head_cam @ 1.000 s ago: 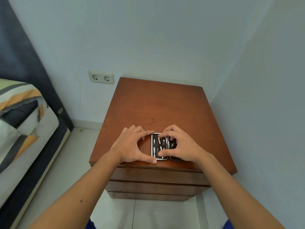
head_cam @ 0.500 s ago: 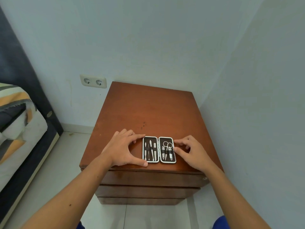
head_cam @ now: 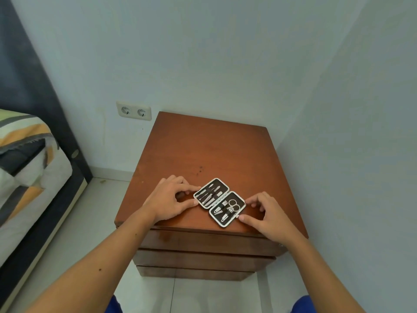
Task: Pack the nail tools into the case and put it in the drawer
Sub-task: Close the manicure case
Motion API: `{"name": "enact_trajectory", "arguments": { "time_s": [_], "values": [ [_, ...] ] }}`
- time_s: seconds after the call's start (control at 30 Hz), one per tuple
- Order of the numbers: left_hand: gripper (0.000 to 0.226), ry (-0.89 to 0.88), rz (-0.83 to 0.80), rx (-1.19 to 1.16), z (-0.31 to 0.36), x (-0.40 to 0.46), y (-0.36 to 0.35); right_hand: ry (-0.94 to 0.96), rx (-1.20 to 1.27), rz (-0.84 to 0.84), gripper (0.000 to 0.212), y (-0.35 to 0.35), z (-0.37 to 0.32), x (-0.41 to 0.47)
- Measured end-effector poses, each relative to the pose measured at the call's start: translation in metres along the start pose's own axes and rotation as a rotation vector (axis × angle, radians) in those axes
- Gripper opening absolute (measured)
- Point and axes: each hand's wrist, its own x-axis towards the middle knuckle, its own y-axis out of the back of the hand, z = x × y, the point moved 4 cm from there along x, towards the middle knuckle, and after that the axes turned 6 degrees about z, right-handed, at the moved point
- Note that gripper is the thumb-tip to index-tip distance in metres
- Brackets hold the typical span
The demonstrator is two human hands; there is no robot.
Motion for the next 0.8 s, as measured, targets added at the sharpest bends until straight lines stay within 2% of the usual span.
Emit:
{"name": "enact_trajectory", "arguments": {
  "time_s": [0.1,0.27,0.57,0.8],
  "values": [
    [0.037,0.006,0.022,-0.014,-0.003,0.004,-0.001,0.034,-0.023,0.094,0.034,-0.010,-0.005,-0.015],
    [0.038,0.033,0.019,-0.040,-0.004,0.008,-0.001,0.076,-0.003,0.195,0.027,-0.032,-0.024,-0.038],
    [0.039,0.049,0.022,-0.033,-0.005,0.002,-0.001,0.104,0.043,0.149,0.025,-0.034,-0.029,-0.044],
    [0.033,0.042,0.116,-0.067,-0.002,-0.004,-0.001,0.054,0.179,0.100,0.018,-0.012,-0.025,-0.017]
  ]
}}
